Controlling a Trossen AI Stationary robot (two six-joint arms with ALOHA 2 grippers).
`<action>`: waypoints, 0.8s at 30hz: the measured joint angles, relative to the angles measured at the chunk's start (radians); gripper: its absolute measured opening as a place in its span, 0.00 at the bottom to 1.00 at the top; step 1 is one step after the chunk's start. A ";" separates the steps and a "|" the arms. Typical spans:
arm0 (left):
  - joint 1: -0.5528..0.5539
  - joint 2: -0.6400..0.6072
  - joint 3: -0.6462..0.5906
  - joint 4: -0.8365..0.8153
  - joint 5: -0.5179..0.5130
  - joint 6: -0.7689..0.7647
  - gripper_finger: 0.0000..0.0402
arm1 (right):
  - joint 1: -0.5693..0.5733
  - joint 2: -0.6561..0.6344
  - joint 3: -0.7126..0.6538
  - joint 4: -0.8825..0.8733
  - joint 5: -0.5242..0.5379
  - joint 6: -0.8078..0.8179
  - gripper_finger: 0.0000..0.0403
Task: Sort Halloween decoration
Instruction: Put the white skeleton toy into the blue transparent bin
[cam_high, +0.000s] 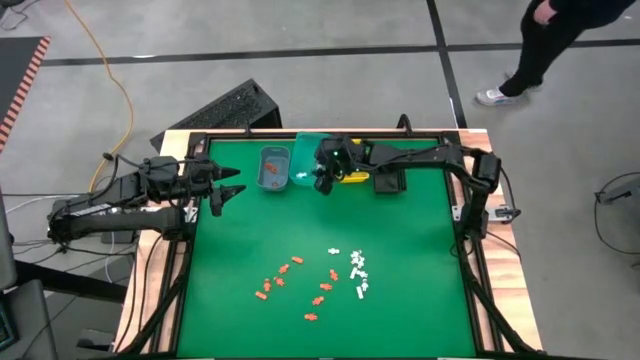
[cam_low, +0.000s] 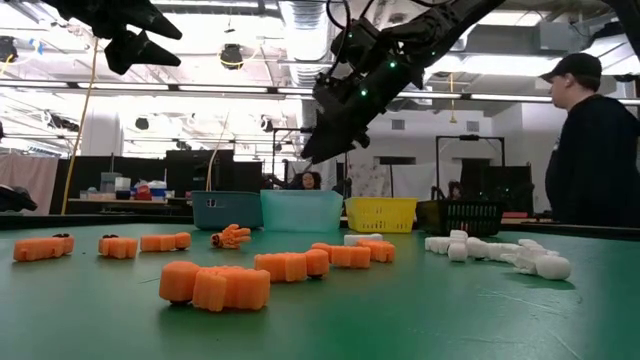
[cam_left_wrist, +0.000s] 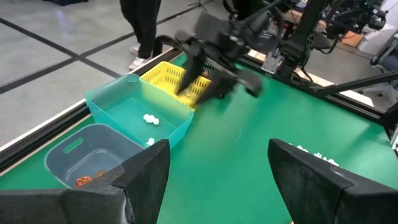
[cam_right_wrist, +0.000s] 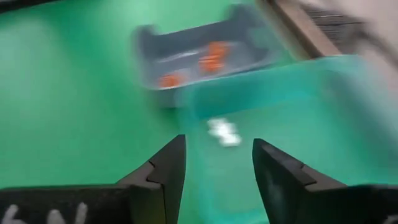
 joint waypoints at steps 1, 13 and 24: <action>0.000 0.000 0.000 0.000 0.000 0.000 0.65 | 0.010 0.000 0.000 -0.005 -0.045 0.000 0.46; 0.000 0.000 0.000 0.000 0.000 -0.002 0.65 | 0.254 -0.001 0.001 -0.255 -0.148 0.002 0.43; 0.000 0.000 0.000 0.000 0.000 -0.001 0.65 | 0.470 -0.001 0.001 -0.310 0.044 0.040 0.43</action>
